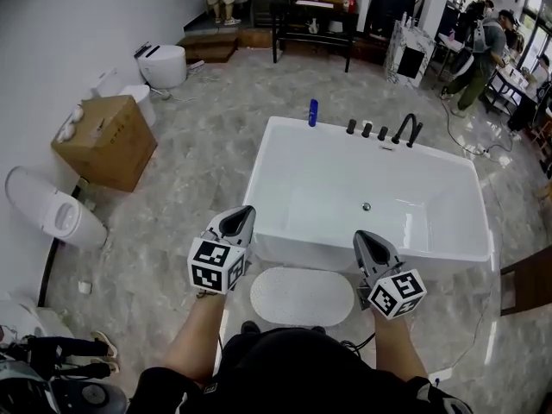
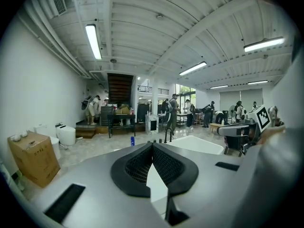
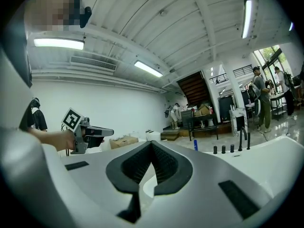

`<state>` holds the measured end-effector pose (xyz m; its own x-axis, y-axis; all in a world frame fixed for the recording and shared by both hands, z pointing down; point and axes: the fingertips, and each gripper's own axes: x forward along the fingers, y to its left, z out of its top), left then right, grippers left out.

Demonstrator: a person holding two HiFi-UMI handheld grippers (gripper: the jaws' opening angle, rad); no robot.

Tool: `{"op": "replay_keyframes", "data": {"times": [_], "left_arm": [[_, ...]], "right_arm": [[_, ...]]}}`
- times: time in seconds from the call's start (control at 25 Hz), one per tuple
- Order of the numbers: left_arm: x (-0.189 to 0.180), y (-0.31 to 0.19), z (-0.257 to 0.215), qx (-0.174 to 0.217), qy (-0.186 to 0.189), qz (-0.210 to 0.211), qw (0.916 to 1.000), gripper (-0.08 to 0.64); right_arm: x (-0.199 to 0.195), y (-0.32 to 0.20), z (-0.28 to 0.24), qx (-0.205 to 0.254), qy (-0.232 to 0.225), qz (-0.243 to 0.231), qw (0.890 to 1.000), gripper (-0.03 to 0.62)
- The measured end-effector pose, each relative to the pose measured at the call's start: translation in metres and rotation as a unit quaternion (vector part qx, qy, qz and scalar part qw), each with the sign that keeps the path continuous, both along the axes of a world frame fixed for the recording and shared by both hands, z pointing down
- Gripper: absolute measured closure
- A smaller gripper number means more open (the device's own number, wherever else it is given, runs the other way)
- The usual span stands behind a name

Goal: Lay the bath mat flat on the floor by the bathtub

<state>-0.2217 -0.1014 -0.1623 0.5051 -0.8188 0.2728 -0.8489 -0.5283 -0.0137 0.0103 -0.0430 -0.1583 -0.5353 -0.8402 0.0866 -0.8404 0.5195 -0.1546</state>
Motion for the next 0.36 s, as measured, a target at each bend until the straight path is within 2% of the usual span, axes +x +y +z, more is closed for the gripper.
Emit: {"op": "replay_keyframes", "data": {"times": [0.36], "left_arm": [[0.028, 0.003, 0.003, -0.003, -0.007, 0.012, 0.9999, 0.551]], "right_arm": [[0.006, -0.003, -0.007, 0.013, 0.005, -0.01, 1.0, 0.578]]}}
